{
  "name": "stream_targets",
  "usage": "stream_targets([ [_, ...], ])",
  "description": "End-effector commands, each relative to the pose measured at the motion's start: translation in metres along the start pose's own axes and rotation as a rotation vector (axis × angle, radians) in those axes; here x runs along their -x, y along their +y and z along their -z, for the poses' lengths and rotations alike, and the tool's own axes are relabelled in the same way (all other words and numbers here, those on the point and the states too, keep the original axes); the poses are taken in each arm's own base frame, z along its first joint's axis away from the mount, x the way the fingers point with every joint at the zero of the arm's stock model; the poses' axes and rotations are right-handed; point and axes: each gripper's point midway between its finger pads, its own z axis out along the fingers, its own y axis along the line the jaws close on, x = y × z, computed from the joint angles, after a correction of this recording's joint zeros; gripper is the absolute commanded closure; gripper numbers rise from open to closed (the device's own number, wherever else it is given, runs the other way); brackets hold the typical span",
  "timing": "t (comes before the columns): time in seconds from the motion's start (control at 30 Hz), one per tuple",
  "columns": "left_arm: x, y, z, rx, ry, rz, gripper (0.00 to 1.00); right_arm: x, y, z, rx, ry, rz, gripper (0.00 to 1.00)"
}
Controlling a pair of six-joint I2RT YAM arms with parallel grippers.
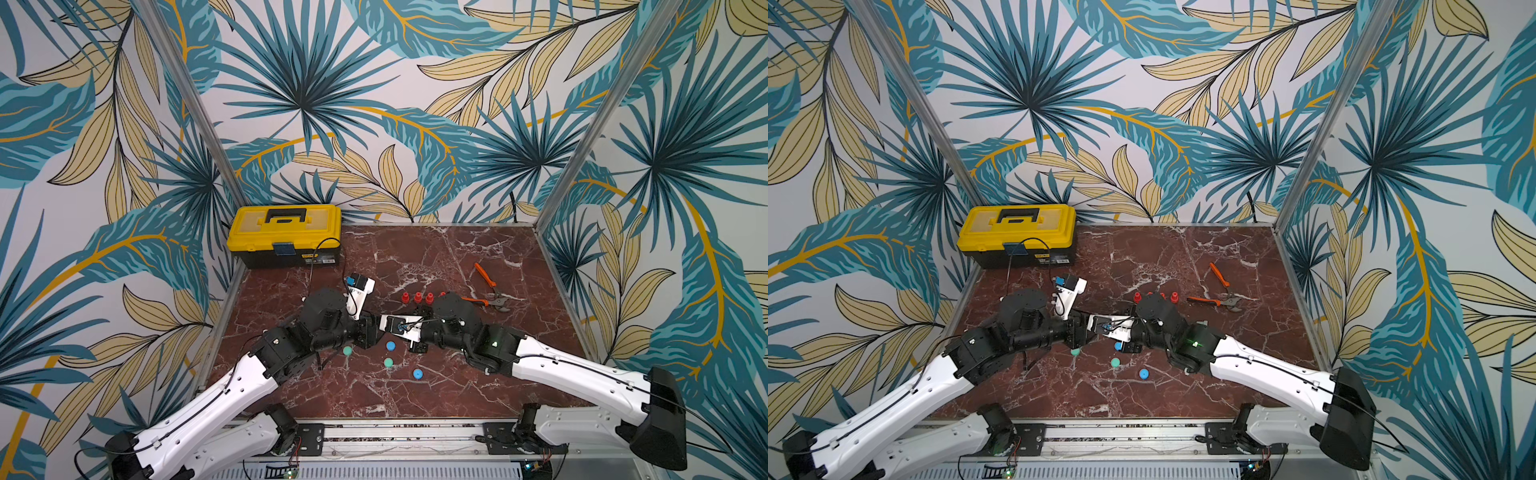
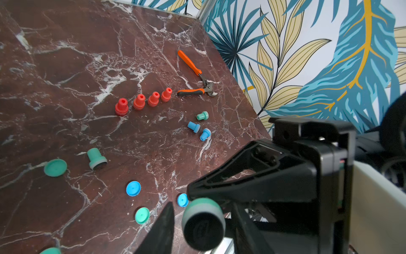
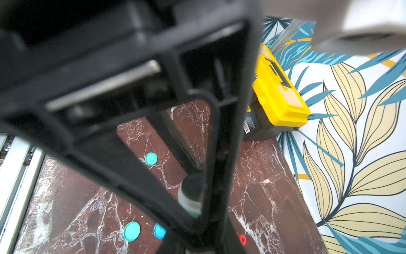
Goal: Close the stamp cap
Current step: Pick up the stamp from the center of the board.
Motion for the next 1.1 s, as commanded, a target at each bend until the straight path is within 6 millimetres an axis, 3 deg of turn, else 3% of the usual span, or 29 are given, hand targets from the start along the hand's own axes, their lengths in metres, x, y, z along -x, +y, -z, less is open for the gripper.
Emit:
stream_targets([
  [0.0, 0.012, -0.010, 0.005, -0.022, -0.030, -0.004, 0.61, 0.005, 0.004, 0.003, -0.004, -0.033, 0.040, 0.91],
  [0.33, 0.007, -0.016, 0.010, -0.058, -0.021, -0.016, 0.77, 0.017, -0.004, 0.012, -0.066, -0.081, 0.073, 0.91],
  [0.47, 0.012, -0.023, 0.020, -0.082, -0.048, -0.054, 0.80, 0.025, -0.009, 0.023, -0.095, -0.118, 0.045, 0.81],
  [0.6, 0.022, -0.043, 0.039, -0.151, -0.092, -0.137, 0.80, 0.037, -0.016, 0.040, -0.129, -0.193, -0.044, 0.64],
  [0.73, 0.032, -0.066, 0.061, -0.231, -0.153, -0.228, 0.81, 0.060, -0.028, 0.064, -0.149, -0.338, -0.294, 0.60],
  [0.83, 0.032, -0.089, 0.077, -0.331, -0.166, -0.343, 0.85, 0.079, -0.042, 0.083, -0.140, -0.473, -0.594, 0.58],
  [0.97, 0.033, -0.106, 0.100, -0.393, -0.236, -0.509, 0.87, 0.107, -0.050, 0.100, 0.023, -0.628, -1.041, 0.58],
  [1.07, 0.032, -0.117, 0.119, -0.434, -0.305, -0.661, 0.87, 0.120, -0.047, 0.097, 0.180, -0.630, -1.318, 0.59],
])
